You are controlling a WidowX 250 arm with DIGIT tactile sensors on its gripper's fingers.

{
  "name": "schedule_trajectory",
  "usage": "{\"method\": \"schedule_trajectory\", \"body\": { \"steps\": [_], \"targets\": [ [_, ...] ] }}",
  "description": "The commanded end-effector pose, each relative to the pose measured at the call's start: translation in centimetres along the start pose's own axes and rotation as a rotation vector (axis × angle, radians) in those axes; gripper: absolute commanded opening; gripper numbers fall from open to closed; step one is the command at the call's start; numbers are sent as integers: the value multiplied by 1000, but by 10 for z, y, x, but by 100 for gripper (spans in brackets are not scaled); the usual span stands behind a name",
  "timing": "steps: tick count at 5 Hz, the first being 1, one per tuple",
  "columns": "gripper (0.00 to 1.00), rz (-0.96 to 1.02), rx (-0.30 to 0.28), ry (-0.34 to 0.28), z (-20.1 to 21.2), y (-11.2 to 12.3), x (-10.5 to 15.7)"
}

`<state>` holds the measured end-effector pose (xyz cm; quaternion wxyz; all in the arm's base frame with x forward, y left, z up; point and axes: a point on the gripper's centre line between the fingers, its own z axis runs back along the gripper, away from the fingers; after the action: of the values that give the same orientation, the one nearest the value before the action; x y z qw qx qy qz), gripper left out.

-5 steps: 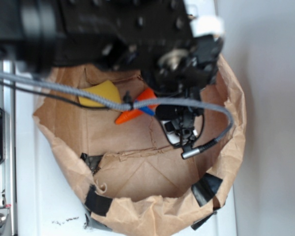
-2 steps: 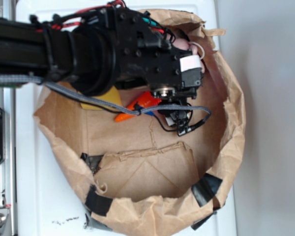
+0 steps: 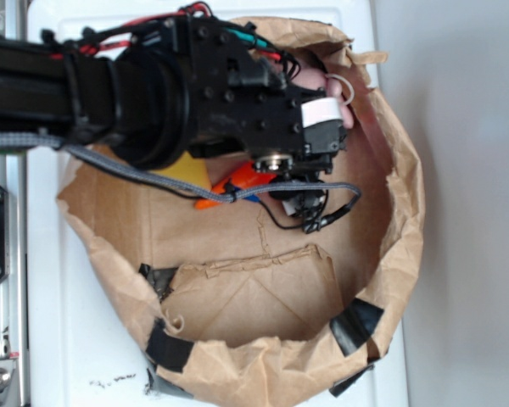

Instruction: Grab the carrot.

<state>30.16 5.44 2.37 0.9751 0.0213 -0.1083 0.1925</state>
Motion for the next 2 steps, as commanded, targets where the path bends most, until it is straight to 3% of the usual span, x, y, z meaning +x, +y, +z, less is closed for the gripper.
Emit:
{"method": "schedule_trajectory", "body": {
  "steps": [1,2],
  "targets": [
    [0,-13,-179,126,119,-13,5],
    [0,20,-173,86,151,-12,5]
  ]
}}
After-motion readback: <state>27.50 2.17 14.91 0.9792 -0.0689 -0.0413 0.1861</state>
